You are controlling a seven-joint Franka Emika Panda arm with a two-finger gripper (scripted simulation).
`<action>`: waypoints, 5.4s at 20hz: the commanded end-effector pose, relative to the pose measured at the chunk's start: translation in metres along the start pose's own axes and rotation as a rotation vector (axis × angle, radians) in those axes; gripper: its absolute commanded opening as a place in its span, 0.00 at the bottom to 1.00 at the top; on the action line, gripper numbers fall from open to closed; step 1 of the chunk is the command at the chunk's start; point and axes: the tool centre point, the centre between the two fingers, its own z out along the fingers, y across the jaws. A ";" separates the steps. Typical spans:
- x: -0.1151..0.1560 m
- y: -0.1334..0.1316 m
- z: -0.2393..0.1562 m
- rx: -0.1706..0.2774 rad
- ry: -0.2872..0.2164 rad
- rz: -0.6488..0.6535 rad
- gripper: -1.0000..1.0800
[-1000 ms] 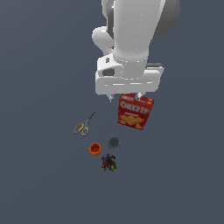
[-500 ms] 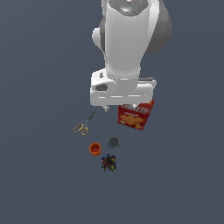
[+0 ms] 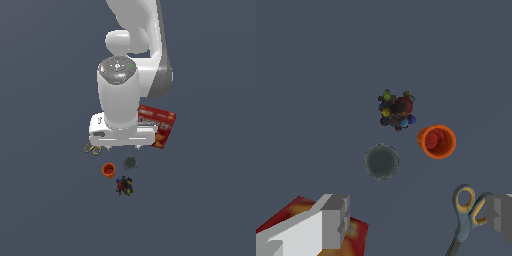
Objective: Pick up a designated object from a clutter of objects.
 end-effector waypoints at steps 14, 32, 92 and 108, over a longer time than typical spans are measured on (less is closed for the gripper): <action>0.023 0.065 0.108 -0.010 0.005 0.047 0.96; 0.023 0.070 0.158 -0.012 0.005 0.049 0.96; -0.106 0.105 -0.171 -0.011 0.005 0.050 0.00; -0.129 0.113 -0.247 -0.012 0.005 0.050 0.00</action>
